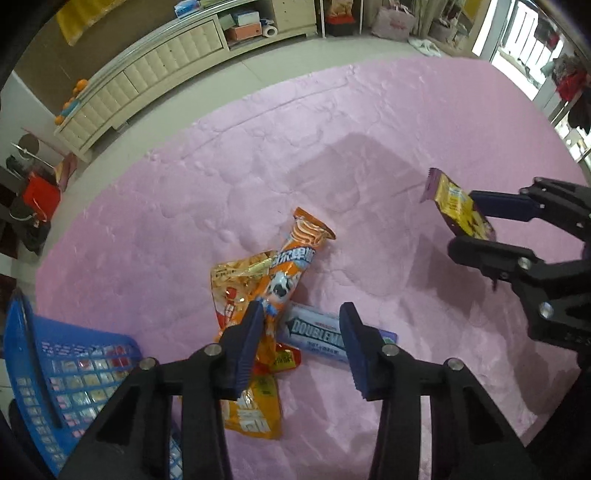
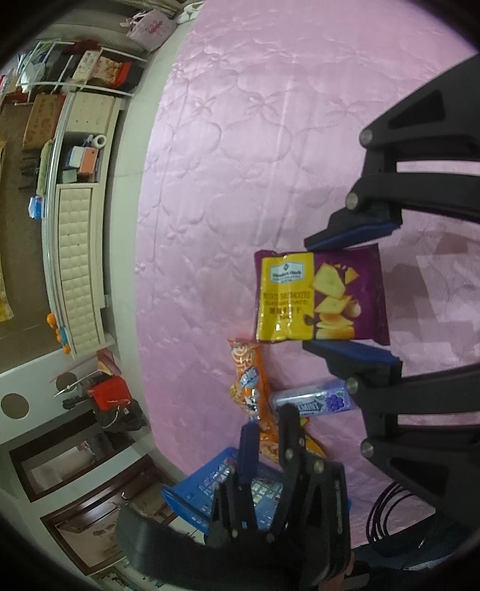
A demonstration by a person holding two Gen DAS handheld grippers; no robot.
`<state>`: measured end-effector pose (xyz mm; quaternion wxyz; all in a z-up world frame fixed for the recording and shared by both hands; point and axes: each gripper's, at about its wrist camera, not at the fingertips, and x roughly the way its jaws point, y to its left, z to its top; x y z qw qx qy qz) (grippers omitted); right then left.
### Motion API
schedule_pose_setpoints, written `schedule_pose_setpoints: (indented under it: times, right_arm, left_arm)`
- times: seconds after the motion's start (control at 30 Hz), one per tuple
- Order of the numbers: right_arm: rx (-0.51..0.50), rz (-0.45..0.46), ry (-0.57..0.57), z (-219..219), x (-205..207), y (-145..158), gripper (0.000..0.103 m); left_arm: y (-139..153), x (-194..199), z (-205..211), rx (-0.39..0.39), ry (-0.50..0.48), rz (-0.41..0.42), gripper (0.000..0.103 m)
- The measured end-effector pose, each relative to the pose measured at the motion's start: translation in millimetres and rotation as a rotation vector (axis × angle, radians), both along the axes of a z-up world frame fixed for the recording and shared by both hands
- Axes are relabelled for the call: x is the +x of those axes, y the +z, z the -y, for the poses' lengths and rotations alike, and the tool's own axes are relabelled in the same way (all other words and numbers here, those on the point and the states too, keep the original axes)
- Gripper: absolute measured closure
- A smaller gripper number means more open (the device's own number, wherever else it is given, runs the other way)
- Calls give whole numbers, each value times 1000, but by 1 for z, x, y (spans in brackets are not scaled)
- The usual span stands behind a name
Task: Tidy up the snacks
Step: 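Lift the chip bag with the right tool while the left tool grasps the orange stick-shaped bag, then carry the chip bag and orange bag toward the basket with both tools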
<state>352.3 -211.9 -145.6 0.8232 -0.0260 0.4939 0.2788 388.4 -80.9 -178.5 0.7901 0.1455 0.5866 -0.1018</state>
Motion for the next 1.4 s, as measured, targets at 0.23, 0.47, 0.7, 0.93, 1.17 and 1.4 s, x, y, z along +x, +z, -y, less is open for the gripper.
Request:
schedule_pose_setpoints:
  times: [0.23,0.47,0.7,0.93,1.17,1.4]
  right_arm:
    - [-8,-5,11,-4,2,-2,52]
    - [-12,-6,7,-2,3,-4,52]
    - [-19,-2,6,-6,1,-4,52]
    - [-6,-20,-18,-10,-4,2,52]
    - [-3,12,-48,-11,-25,38,52]
    - [28,47,-62,-13,-48,81,52]
  left_arm:
    - [-11,16,2,17,6,-19,62]
    - [-27,35,3,34,34,-39,83]
    - [-21,27,2,21,36,14,92]
    - [6,-3,-3,-39,50,74,92]
    - [36,-34,-4,-96,53,130,92]
    - [82,-77,-19,-149,49,216,92]
